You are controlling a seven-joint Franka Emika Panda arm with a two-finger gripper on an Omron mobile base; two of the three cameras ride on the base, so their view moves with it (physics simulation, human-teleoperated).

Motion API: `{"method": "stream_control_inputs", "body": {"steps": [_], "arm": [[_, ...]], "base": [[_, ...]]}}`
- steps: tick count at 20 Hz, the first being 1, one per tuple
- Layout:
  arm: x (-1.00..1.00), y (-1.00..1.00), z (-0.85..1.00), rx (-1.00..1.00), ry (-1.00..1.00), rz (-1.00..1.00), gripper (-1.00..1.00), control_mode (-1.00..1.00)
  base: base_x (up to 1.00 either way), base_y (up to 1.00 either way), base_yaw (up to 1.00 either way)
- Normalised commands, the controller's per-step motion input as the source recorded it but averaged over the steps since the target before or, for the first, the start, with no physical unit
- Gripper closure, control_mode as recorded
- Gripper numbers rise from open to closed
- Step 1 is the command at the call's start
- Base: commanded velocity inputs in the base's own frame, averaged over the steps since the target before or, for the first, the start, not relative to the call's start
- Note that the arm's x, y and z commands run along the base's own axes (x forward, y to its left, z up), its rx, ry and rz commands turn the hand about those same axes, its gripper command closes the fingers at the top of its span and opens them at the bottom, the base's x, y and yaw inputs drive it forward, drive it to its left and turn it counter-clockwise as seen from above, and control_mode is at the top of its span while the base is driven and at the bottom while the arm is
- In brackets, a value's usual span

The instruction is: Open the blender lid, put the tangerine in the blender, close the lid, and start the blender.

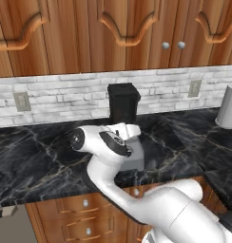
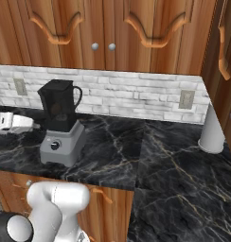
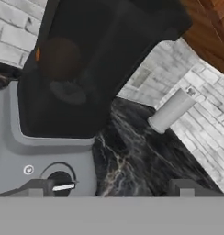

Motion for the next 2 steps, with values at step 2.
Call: {"method": "stream_control_inputs", "body": {"steps": [2], "arm": [[-0.33, -0.06, 0.55, 0.00, -0.07, 0.00, -1.00, -1.00]], "base": [[0.00, 0.00, 0.00]]}}
